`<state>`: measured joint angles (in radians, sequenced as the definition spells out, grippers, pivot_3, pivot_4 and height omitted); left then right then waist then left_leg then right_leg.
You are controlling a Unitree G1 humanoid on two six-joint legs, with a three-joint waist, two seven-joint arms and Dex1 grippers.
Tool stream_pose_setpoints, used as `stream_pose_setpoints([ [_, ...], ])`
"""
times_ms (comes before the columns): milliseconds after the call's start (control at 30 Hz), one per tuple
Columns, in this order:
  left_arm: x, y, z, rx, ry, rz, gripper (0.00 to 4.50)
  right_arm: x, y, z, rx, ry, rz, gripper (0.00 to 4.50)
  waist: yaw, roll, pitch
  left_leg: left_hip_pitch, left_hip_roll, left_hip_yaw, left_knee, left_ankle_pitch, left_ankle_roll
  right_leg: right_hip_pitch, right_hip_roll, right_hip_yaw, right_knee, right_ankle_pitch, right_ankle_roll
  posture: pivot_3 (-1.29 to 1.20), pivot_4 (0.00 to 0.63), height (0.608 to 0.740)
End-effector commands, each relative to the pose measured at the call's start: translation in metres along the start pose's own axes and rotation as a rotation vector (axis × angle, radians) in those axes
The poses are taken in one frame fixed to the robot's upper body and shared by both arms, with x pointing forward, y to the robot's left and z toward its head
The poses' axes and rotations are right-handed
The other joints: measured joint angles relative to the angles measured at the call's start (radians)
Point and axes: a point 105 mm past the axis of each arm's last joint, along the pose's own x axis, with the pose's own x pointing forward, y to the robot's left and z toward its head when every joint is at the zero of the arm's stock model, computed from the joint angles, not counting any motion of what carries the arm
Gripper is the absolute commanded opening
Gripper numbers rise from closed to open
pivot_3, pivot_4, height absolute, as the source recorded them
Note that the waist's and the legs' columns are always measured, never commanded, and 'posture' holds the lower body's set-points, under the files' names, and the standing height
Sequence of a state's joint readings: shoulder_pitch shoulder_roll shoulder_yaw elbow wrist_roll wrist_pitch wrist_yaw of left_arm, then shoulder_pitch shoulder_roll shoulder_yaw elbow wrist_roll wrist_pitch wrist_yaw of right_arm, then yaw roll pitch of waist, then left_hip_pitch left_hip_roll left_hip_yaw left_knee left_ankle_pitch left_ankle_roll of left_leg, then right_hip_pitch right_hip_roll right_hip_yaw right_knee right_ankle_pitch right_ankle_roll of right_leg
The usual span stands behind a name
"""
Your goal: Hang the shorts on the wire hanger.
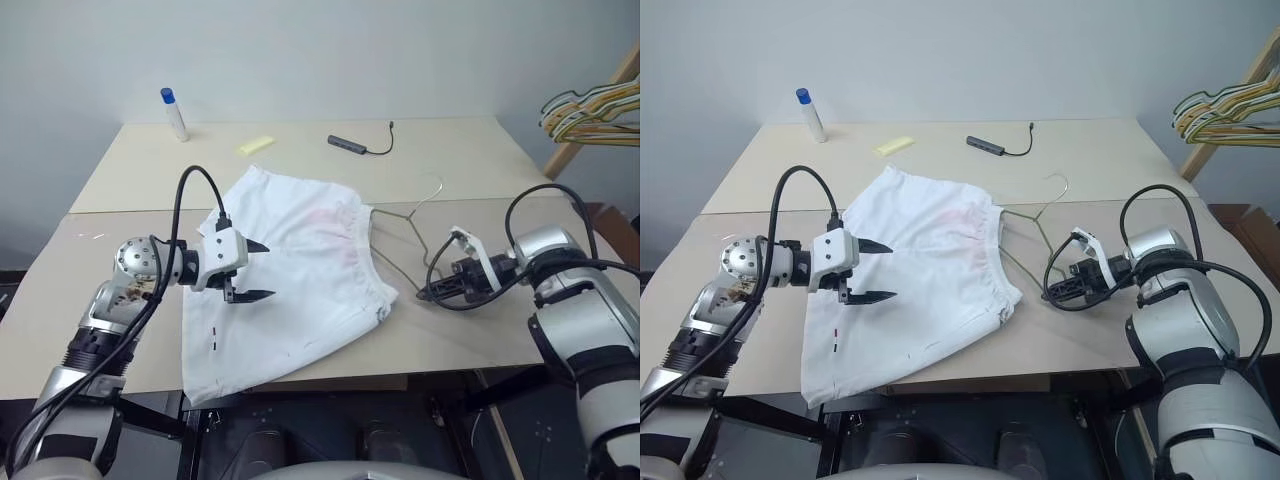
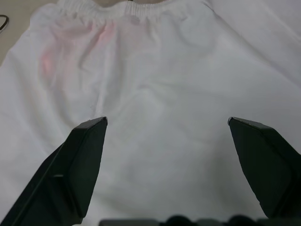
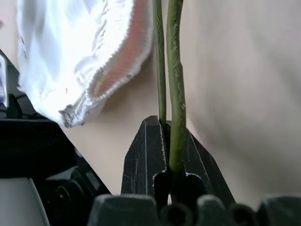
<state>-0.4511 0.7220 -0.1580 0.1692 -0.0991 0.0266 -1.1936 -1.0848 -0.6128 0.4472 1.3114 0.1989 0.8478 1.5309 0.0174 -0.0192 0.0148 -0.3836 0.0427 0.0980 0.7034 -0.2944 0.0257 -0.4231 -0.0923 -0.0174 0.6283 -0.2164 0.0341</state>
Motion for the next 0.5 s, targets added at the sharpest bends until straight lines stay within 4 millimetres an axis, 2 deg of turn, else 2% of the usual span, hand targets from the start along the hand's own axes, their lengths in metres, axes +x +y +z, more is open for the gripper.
stream_pose_setpoints([
  [33, -0.005, 0.004, 0.006, 0.037, 0.001, 0.024, 4.47, -0.005, 0.009, 0.017, -0.055, -0.071, 0.021, 0.0, 0.001, 0.0, 0.0, 0.0, 0.0, 0.0, 0.0, 0.0, 0.0, 0.0, 0.0, 0.0, 0.0, 0.0, 0.0, 0.12, 0.0, 0.74],
  [133, -0.003, 0.003, 0.005, 0.04, 0.004, 0.022, 4.47, -0.003, 0.012, 0.024, -0.117, -0.095, 0.026, 0.0, 0.001, 0.0, 0.0, 0.0, 0.0, 0.0, 0.0, 0.0, 0.0, 0.0, 0.0, 0.0, 0.0, 0.0, 0.0, 0.11, 0.0, 0.74],
  [300, -0.001, 0.004, 0.007, 0.049, 0.0, 0.019, 4.47, -0.001, 0.016, 0.037, -0.351, -0.113, 0.014, 0.0, -0.003, 0.0, 0.0, 0.0, 0.0, 0.0, 0.0, 0.0, 0.0, 0.0, 0.0, 0.0, 0.0, 0.0, 0.0, 0.1, 0.0, 0.74],
  [433, -0.001, 0.006, 0.007, 0.062, 0.002, 0.021, 4.47, -0.001, 0.018, 0.036, -0.501, -0.098, 0.025, 0.0, -0.003, 0.0, 0.0, 0.0, 0.0, 0.0, 0.0, 0.0, -0.001, 0.0, 0.0, 0.0, 0.0, 0.0, 0.0, 0.1, 0.0, 0.74],
  [500, -0.004, 0.011, 0.015, 0.057, -0.036, 0.037, 4.47, 0.0, 0.016, 0.035, -0.598, -0.091, -0.003, 0.0, -0.002, 0.0, 0.0, 0.0, 0.0, 0.0, 0.0, 0.0, -0.001, 0.0, 0.0, 0.0, 0.0, 0.0, 0.0, 0.09, 0.0, 0.74],
])
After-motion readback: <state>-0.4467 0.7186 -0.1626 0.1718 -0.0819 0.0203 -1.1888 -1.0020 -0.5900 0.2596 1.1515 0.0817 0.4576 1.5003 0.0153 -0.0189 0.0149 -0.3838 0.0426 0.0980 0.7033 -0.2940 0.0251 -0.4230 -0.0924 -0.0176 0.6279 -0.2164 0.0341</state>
